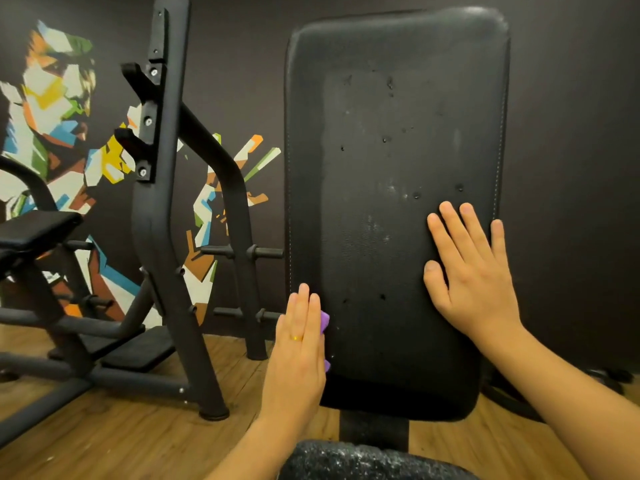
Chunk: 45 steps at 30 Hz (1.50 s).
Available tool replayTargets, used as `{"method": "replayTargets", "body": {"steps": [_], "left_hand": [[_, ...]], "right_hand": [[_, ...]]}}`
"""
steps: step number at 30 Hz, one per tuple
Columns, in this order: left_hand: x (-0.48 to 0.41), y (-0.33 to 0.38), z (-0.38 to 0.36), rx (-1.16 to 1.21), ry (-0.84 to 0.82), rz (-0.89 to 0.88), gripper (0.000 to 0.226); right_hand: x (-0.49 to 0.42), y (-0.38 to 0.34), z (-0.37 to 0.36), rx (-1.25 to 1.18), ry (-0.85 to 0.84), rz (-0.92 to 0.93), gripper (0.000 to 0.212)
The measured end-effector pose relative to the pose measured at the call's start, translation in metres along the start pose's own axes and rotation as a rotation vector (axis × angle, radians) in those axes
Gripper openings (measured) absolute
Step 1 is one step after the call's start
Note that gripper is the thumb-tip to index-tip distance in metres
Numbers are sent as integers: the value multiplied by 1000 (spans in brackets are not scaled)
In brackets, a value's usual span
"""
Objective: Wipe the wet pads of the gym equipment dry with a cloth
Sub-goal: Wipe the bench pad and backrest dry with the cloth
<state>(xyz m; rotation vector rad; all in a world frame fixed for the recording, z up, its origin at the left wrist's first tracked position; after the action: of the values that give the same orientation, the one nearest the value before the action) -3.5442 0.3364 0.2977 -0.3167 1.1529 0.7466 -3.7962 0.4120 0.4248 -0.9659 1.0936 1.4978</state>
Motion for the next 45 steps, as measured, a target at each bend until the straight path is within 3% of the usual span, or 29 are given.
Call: {"method": "replayTargets", "body": {"steps": [4,15,20,23,28,37,41,45], "left_hand": [[14,-1,-4,-62,3,-22,103],[-33,6,18,-148,0,-132,75],[6,0,2,-149,10,-148,87],[37,-11,-5,-229,-81,-352,92],[37,-19,8,-377,-238,-677,78],[-2,89,-33,-435,-338,-1202,60],[-1,126,-54,-491,-322,-1311,60],[0,134,-59,-503,-292,-1283,61]], "right_hand": [[-2,0,0,9,-11,-6,63],[1,0,0,0,17,9,61],[1,1,-1,7,35,18,61],[2,1,-1,8,36,20,61],[1,1,-2,11,44,28,61],[1,0,-2,26,52,29,61],[2,0,-2,23,58,33,61],[1,1,-2,20,64,36,61]]}}
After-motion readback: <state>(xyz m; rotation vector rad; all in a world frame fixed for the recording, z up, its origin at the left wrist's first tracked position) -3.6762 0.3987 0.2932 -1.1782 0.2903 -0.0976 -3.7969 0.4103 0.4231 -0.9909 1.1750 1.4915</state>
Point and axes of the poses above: each hand's wrist, its own x-axis away from the middle knuckle, its own z-axis out of the back of the hand, y = z × x, the point moved 1 cm from there along -x, towards the middle knuckle, and after that the axes turned 7 degrees about -x, right-handed, at the moved point
